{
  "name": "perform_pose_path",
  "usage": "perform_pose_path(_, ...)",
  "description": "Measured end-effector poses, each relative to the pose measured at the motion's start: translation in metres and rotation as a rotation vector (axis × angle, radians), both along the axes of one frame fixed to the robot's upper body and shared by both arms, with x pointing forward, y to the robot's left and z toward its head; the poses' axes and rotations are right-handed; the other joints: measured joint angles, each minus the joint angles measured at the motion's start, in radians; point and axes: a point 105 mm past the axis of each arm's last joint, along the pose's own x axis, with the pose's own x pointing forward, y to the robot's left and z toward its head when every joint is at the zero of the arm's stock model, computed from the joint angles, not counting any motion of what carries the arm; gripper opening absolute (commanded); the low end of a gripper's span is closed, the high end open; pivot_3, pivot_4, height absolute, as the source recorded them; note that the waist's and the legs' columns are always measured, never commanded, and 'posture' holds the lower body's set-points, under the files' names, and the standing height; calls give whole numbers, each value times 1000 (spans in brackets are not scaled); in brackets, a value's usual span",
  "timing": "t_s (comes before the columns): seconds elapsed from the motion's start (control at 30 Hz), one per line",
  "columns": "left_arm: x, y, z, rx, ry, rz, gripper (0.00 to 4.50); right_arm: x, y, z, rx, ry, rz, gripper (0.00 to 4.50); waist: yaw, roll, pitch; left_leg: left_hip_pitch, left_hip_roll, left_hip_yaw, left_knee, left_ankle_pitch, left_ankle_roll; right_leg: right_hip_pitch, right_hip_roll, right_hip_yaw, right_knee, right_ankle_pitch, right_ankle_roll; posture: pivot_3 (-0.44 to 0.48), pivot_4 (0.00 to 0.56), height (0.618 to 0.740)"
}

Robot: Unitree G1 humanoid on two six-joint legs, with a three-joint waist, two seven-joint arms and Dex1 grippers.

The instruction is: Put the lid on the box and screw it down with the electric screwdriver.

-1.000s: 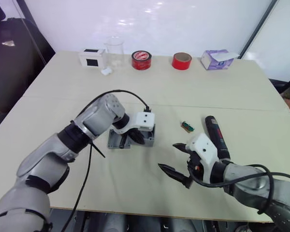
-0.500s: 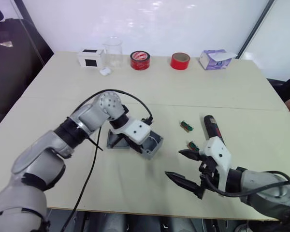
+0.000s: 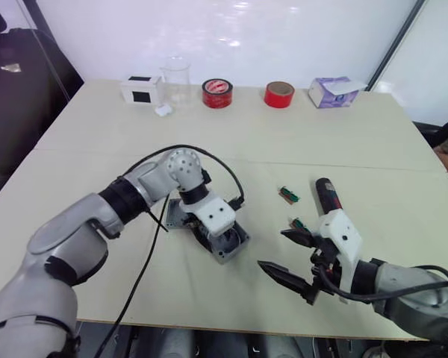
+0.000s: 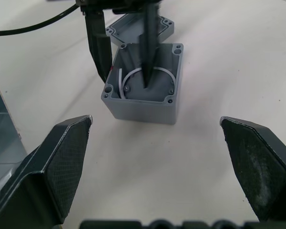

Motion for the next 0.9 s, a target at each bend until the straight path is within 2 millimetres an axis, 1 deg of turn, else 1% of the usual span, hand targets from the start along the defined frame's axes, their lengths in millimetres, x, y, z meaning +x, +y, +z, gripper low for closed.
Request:
perform_pose_path(0.03,4,5,10,-14,9,53,2263,0,1,2,6,-3,13,4500,-2,0,0,0,0,0,0,0,0,0,0,0,0,1,2,0,150,740)
perform_pose_path(0.1,11,18,43,-72,26,197,2263,0,8,14,45,-32,53,4500,-5,0,0,0,1,-1,0,0,0,-1,1,0,1,1,3,0,150,740)
perform_pose_path(0.13,15,26,62,-100,30,289,2263,1,12,23,84,-53,77,4500,-5,0,0,1,1,-1,0,0,0,0,1,0,2,1,3,0,150,740)
perform_pose_path(0.17,17,32,72,-117,39,349,2263,3,14,32,115,-81,90,4500,-7,1,0,1,1,-1,0,0,0,0,1,0,2,1,3,0,150,740)
perform_pose_path(0.23,24,44,85,-141,70,549,2263,9,19,51,167,-142,116,4500,-8,1,0,1,0,-1,0,0,0,0,1,0,4,1,4,0,150,740)
perform_pose_path(0.3,33,55,86,-145,93,767,2263,13,22,61,179,-179,143,4500,-6,0,0,1,0,-1,0,0,0,0,1,0,5,0,5,0,150,740)
perform_pose_path(0.33,37,61,86,-143,111,881,2263,13,25,60,176,-175,161,4500,-3,0,0,1,0,-2,0,0,0,0,1,0,6,0,6,0,150,740)
perform_pose_path(0.37,44,69,83,-137,133,1068,2263,14,30,58,159,-171,197,4500,-1,0,0,1,0,-1,1,0,0,-1,0,0,7,-1,7,0,150,740)
perform_pose_path(0.4,47,74,80,-125,137,1188,2263,14,34,58,147,-176,223,4500,0,0,0,1,0,-2,1,0,0,-1,-1,0,8,-1,7,0,150,740)
perform_pose_path(0.43,48,83,74,-108,127,1311,2263,14,38,56,125,-181,252,4500,1,0,0,1,-1,-2,1,0,0,-1,-1,0,9,-1,8,0,150,740)
perform_pose_path(0.47,47,87,69,-92,122,1359,2263,14,40,54,115,-182,263,4500,0,0,0,1,0,-2,1,0,0,-2,-1,0,9,-1,8,0,150,740)
perform_pose_path(0.5,45,93,60,-65,126,1441,2263,16,42,51,96,-180,281,4500,-1,0,0,1,0,-2,1,0,0,-2,-1,0,10,-2,8,0,150,740)
perform_pose_path(0.57,38,100,43,-20,139,1535,2263,18,47,45,68,-180,309,4500,-1,0,0,1,0,-2,1,0,0,-3,0,0,10,-2,8,0,150,740)
perform_pose_path(0.6,34,101,33,5,144,1566,2263,20,48,41,53,-182,320,4500,-1,0,0,1,0,-2,1,0,0,-3,0,0,10,-2,8,0,150,740)
perform_pose_path(0.67,32,100,21,11,178,1626,2263,24,53,38,38,-191,341,4500,3,0,0,1,0,-2,1,1,-1,-3,0,0,11,-2,8,0,150,740)
perform_pose_path(0.7,33,99,18,8,194,1650,2263,25,55,37,33,-194,351,4500,5,0,0,1,0,-1,1,1,-1,-3,0,0,11,-2,8,0,150,740)
perform_pose_path(0.83,34,113,1,18,197,1760,2263,28,60,36,21,-219,376,4500,5,0,0,1,0,-1,1,1,-1,-3,-1,0,11,-1,8,0,150,740)
perform_pose_path(0.9,33,115,-5,30,192,1774,2263,30,60,35,16,-226,370,4500,7,0,0,1,0,-1,1,1,-1,-3,-1,0,11,-1,8,0,150,740)
